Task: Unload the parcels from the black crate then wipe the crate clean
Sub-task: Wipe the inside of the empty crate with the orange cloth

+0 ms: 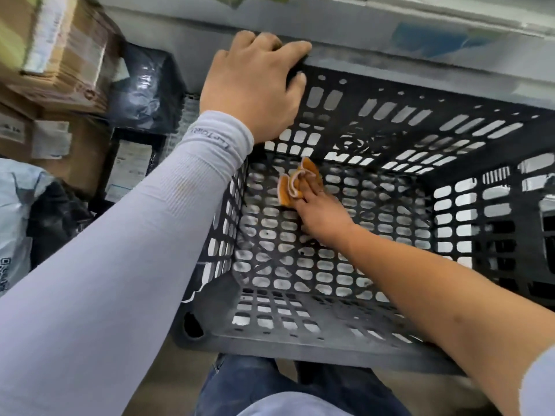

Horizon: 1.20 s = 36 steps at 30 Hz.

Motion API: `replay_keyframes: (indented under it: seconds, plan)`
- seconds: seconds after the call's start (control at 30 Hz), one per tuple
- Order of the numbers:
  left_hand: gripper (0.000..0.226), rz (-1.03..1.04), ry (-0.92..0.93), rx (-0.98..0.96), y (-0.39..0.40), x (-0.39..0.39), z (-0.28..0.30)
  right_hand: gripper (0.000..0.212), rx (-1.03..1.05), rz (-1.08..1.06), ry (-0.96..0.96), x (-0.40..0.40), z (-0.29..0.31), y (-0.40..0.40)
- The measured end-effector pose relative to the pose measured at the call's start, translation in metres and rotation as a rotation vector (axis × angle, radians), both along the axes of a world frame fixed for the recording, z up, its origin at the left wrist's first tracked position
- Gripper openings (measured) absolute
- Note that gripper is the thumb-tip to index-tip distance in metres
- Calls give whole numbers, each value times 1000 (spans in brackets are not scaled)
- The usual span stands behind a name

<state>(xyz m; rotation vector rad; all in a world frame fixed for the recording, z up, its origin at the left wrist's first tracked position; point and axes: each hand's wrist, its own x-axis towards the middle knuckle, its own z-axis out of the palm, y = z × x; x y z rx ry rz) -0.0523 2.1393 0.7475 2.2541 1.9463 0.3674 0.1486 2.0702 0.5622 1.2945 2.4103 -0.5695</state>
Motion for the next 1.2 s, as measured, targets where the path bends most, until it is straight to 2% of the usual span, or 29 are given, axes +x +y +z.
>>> replay_keyframes:
  seconds: [0.17, 0.3, 0.4, 0.6, 0.63, 0.7, 0.8, 0.9, 0.97, 1.1, 1.2]
  plan:
    - [53, 1, 14, -8, 0, 0, 2, 60, 45, -47, -15, 72, 9, 0]
    - [52, 0, 20, -12, 1, 2, 2, 55, 62, -29, -239, 135, 16, -4]
    - [51, -7, 16, -2, 1, 1, 0, 56, 81, -53, -337, 163, 29, -5]
    - [53, -7, 15, -6, 1, -1, -1, 62, 114, -327, -444, 206, 33, -7]
    - [53, -7, 17, -3, 1, -1, -1, 63, 90, -368, -419, 205, 29, -6]
    - [53, -1, 15, -7, 1, -2, -1, 59, 63, -520, -251, 192, 21, -1]
    - [53, 7, 11, -13, -1, -1, 1, 32, 106, -758, 18, 147, 18, 4]
    - [53, 5, 13, -9, -1, 0, 1, 24, 111, -847, 142, 90, 19, 3]
    - [52, 11, 9, -14, 0, 0, 1, 32, 93, -804, 154, 57, 12, -1]
    - [53, 13, 8, -17, 1, -1, -1, 66, 68, -715, 154, 2, 7, -3]
    - [52, 15, 2, -10, 0, -1, 0, 74, 44, -539, 197, -30, 4, -8]
